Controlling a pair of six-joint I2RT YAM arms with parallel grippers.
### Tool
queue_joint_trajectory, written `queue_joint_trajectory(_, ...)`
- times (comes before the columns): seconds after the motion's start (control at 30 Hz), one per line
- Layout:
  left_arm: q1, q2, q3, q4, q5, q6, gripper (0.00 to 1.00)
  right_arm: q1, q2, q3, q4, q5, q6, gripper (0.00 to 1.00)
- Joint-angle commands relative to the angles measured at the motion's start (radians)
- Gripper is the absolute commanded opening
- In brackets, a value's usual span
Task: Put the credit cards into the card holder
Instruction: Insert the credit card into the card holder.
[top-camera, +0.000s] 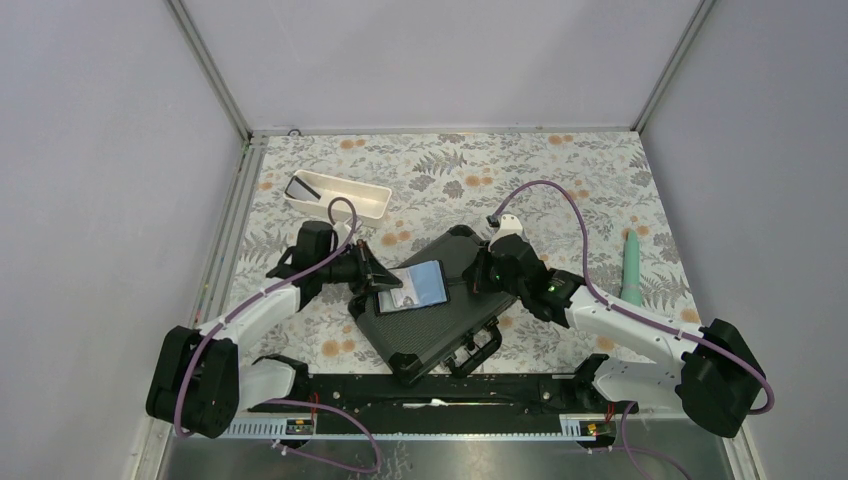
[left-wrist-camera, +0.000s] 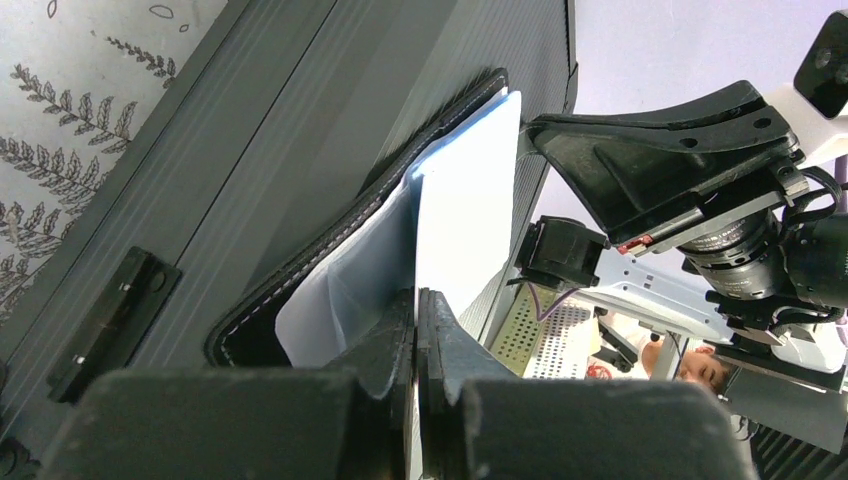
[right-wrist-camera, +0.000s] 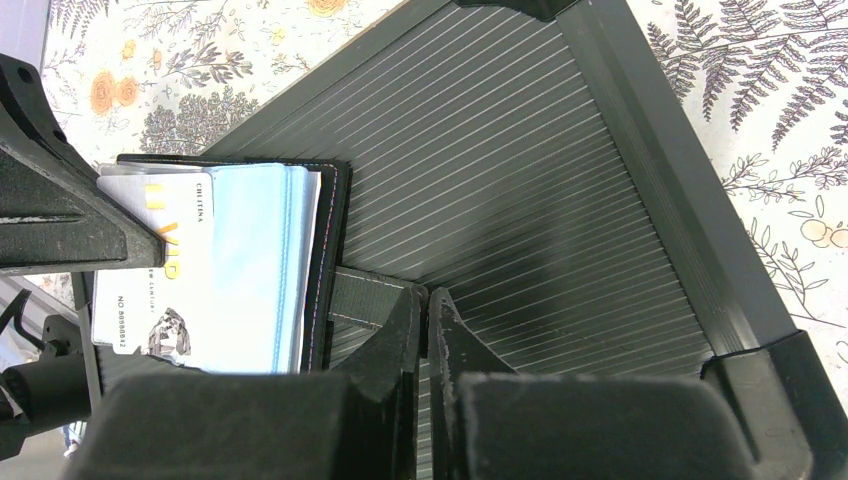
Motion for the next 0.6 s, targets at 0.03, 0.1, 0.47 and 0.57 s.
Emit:
queue_joint_trajectory(0.03,0.007,-0.027,-0.048,0.035,-0.052,-0.024,0.0,0.005,0.01,0.036,-0.04,0.042,0.004,0.0)
queue_joint_trajectory(0.1,0.007,-0.025,-0.052,0.036,-0.049,-0.02,0.0,0.005,0.012,0.036,-0.036,0.039,0.003,0.0)
queue_joint_trajectory(0.47,0.007,0.051,-0.039,0.063,-0.007,0.002,0.0,0.004,0.005,0.041,-0.045,0.042,0.004,0.0)
queue_joint_trajectory(0.57,0.008,0.066,-0.04,0.077,0.003,-0.003,0.0,0.005,0.008,0.047,-0.046,0.04,0.003,0.0)
